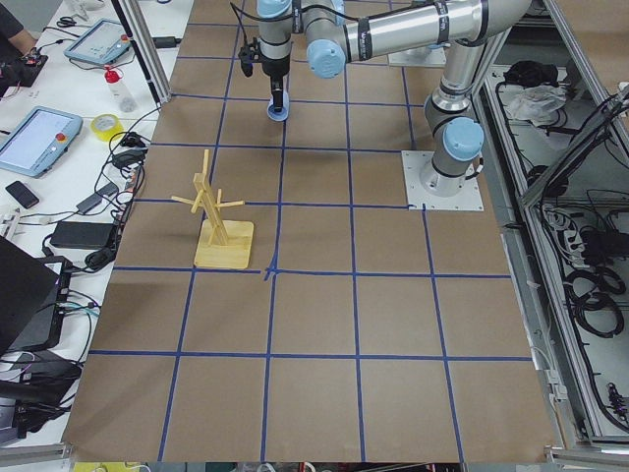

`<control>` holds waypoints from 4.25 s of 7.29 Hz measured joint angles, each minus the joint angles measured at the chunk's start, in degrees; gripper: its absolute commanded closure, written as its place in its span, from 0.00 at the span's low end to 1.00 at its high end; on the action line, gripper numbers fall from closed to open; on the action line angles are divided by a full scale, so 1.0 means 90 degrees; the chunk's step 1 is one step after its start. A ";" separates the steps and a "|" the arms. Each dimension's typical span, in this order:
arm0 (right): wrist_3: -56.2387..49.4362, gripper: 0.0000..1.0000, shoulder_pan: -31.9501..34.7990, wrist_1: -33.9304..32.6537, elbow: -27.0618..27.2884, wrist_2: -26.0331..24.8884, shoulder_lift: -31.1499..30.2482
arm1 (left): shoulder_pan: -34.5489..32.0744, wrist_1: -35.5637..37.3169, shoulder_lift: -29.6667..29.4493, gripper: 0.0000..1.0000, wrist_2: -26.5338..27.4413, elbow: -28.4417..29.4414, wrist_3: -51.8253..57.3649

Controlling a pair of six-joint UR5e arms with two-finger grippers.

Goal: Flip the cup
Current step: 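Raise the right arm back to rest while the left arm reaches toward the cup, then grasp the lying cup's rim with the left gripper, then lift and rotate the cup upright with the left gripper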

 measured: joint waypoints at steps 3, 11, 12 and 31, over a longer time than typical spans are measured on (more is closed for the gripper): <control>0.1504 0.00 -0.0311 0.0124 0.0001 -0.0118 -0.0382 | -0.0249 0.0907 -0.0676 0.00 -0.1283 -0.0263 -0.0216; 0.3596 0.00 -0.0304 -0.0065 0.0086 -0.0961 -0.0838 | -0.0970 0.2466 -0.2282 0.61 -0.2658 -0.0683 -0.0604; 0.3641 0.00 -0.0308 -0.0059 0.0093 -0.0936 -0.0862 | -0.1003 0.2467 -0.2284 0.91 -0.2830 -0.0682 -0.0642; 0.3821 0.00 -0.0315 -0.0048 0.0152 -0.0876 -0.0847 | -0.0711 0.2938 -0.2297 1.00 0.1471 0.0623 0.0304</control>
